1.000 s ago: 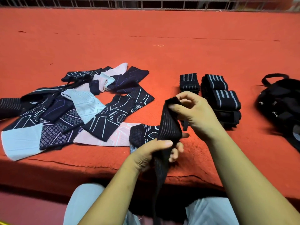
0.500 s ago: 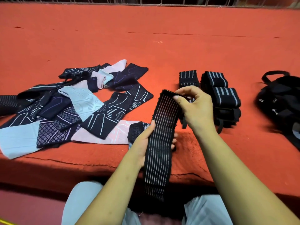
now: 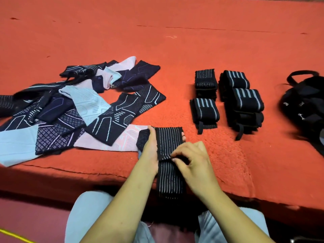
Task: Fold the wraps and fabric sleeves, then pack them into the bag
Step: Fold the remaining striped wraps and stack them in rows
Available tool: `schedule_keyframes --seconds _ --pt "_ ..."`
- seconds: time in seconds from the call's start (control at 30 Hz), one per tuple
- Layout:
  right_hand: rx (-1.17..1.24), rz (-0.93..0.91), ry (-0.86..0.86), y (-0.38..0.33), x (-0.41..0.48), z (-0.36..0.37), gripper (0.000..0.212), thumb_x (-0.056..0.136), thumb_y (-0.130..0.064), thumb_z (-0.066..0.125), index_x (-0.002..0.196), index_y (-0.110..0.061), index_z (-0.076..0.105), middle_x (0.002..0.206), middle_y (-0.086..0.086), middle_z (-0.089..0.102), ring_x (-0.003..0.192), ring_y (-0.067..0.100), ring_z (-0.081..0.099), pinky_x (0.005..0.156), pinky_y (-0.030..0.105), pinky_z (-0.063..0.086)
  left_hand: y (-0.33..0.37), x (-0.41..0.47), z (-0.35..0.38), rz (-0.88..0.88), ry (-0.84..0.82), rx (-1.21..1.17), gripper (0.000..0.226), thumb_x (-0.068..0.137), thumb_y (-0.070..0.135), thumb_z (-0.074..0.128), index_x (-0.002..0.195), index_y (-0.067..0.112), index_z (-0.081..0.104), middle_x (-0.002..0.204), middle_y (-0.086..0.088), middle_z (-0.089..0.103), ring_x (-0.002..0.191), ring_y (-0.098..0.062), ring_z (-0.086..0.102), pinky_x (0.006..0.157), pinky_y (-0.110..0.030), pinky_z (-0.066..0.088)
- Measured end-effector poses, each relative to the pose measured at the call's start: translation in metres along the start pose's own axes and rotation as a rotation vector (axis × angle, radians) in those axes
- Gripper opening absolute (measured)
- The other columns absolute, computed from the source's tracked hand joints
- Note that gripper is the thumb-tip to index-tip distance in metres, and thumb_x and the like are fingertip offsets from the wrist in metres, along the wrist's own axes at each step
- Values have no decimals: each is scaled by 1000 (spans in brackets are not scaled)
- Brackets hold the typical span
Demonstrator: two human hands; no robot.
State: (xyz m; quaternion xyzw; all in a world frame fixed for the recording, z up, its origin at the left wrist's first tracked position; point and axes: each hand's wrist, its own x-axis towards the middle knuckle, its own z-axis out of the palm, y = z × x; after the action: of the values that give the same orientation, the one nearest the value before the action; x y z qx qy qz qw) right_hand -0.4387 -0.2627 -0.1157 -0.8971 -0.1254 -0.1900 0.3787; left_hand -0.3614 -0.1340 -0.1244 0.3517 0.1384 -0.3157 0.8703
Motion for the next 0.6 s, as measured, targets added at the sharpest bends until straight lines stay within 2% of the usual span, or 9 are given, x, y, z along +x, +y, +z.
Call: schedule_keyframes --seconds 0.1,0.23,0.3,0.37,0.43,0.5,0.6 --pt "-80 -29 -21 1 -5 4 15 80 -17 77 90 -27 70 91 -15 62 85 15 44 82 35 41 0 1 -2 -18 -16 -14 106 84 85 24 122 -7 62 115 -25 66 99 -32 67 91 -40 55" --pt "-164 -49 -47 2 -8 3 13 81 -20 76 93 -26 74 92 -11 59 86 18 45 79 41 45 -1 0 0 -11 -38 13 106 81 87 26 116 -5 65 109 -23 68 94 -31 68 94 -41 52" --pt "-201 -58 -75 0 -10 1 12 83 -24 73 94 -28 75 95 -7 55 90 20 44 80 42 46 -3 -3 -1 2 -61 33 101 78 87 33 109 -3 67 104 -20 69 87 -29 66 86 -38 56" --pt "-200 -66 -98 -3 -9 -3 11 83 -32 68 92 -28 75 99 -5 51 95 20 44 86 40 44 -4 -8 -2 -5 -113 53 88 79 81 49 110 0 66 101 -18 67 82 -26 65 80 -37 57" --pt "-116 -27 -39 -5 0 -11 15 82 -36 67 93 -28 74 101 -4 50 98 17 43 93 29 38 -6 -10 -2 -10 -122 78 71 80 67 63 111 2 67 102 -18 66 85 -28 67 86 -40 55" --pt "-91 64 36 -2 17 -20 27 79 -32 74 105 -27 72 103 -5 51 100 13 41 94 18 33 -7 -13 -2 -3 -125 103 59 83 58 64 108 5 71 103 -19 69 87 -29 68 90 -43 53" --pt "-167 237 -70 6 45 -31 60 72 -37 84 127 -26 63 110 -4 54 106 16 41 98 26 33 -10 -17 -2 25 -147 93 54 84 51 62 110 5 70 102 -18 70 83 -28 70 83 -41 57"
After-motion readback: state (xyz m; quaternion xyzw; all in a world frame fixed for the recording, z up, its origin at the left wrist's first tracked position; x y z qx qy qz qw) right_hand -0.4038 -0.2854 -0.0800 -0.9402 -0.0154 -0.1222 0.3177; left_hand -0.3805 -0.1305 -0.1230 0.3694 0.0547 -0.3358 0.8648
